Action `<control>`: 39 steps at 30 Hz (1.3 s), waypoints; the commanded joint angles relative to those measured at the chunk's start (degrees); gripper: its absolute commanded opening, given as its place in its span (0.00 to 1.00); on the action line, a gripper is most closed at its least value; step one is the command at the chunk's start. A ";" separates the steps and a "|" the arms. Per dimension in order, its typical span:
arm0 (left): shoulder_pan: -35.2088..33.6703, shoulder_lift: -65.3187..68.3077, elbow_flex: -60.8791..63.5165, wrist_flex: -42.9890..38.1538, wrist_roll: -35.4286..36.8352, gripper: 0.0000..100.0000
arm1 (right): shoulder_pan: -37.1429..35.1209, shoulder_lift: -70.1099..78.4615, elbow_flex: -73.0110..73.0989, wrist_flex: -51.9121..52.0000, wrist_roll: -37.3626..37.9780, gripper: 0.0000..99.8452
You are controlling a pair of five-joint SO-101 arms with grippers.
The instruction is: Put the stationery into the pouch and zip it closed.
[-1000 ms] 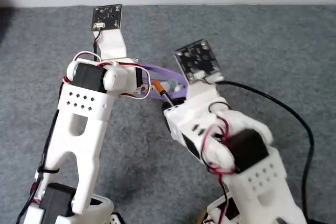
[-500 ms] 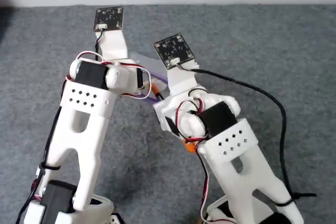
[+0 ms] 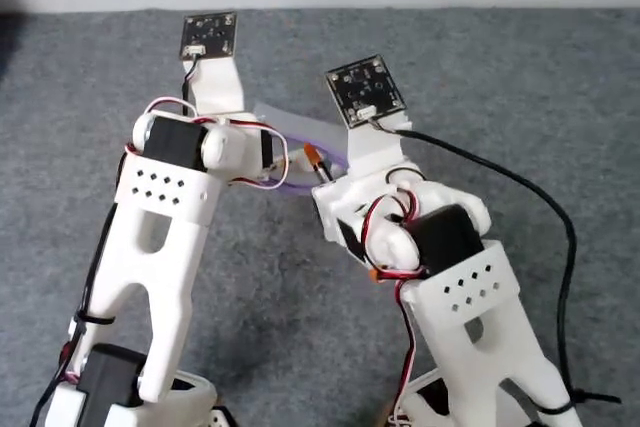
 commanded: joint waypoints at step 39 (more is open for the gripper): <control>2.37 -1.23 -0.57 -0.35 -1.49 0.03 | -0.22 22.37 -39.91 21.14 -6.15 0.07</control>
